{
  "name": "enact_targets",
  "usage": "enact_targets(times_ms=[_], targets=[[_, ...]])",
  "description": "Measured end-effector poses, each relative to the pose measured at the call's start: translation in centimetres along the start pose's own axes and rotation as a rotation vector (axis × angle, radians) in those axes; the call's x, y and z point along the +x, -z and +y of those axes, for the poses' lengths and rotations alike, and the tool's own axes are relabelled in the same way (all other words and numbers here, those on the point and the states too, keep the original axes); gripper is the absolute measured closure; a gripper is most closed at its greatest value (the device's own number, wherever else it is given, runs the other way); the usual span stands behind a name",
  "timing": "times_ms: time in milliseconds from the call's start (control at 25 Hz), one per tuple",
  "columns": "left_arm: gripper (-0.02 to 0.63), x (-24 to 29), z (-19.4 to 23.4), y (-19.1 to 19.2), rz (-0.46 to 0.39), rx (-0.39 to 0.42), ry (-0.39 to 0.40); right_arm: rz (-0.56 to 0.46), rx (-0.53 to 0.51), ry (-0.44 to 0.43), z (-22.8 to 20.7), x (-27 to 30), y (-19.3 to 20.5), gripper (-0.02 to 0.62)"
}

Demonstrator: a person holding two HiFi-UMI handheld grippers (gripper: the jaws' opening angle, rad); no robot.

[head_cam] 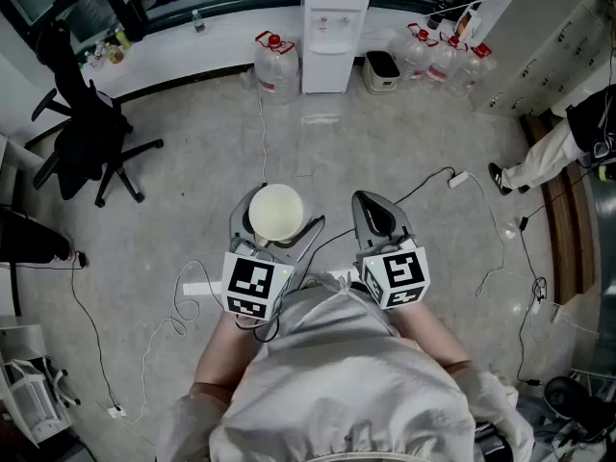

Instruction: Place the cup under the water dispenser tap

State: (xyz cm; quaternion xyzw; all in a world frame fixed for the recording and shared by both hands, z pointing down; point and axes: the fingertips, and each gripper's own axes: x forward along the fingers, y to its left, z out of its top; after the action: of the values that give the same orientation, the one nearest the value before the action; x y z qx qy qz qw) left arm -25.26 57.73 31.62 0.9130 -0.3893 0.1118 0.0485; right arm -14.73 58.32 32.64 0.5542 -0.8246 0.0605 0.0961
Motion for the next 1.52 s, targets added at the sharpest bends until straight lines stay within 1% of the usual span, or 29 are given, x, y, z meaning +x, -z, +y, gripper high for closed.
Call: enact_targets(times_ms=[320, 480, 680, 800, 960, 1160, 1360, 1520], targets=[[0.143, 0.2, 0.6, 0.8, 0.004, -0.017, 0.011, 0.024, -0.009, -0.004, 0.3, 0.7, 0.6, 0.568], [0.143, 0.8, 1.1, 1.2, 0.008, -0.029, 0.018, 0.033, 0.023, 0.002, 0.0, 1.1, 1.1, 0.568], [0.143, 2.4, 1.7, 1.8, 0.027, -0.063, 0.022, 0.034, 0.070, 0.012, -1.5, 1.9, 1.3, 0.567], [0.143, 4.1, 2.1, 1.8, 0.042, -0.062, 0.020, 0.038, 0.087, 0.013, -3.1, 3.1, 1.4, 0.567], [0.143, 7.2, 3.1, 1.5, 0.048, -0.048, 0.013, 0.039, 0.111, 0.002, -5.9, 5.9, 1.9, 0.566], [0.143, 12.5, 5.3, 0.7, 0.063, -0.059, -0.026, 0.031, 0.142, -0.028, -10.7, 10.8, 1.2, 0.566], [0.143, 20.0, 7.4, -1.9, 0.060, -0.048, -0.057, 0.029, 0.136, -0.070, -17.2, 16.1, -0.4, 0.566], [0.143, 26.6, 8.8, -3.4, 0.062, -0.063, -0.084, 0.045, 0.153, -0.101, -22.9, 20.2, -1.1, 0.566]])
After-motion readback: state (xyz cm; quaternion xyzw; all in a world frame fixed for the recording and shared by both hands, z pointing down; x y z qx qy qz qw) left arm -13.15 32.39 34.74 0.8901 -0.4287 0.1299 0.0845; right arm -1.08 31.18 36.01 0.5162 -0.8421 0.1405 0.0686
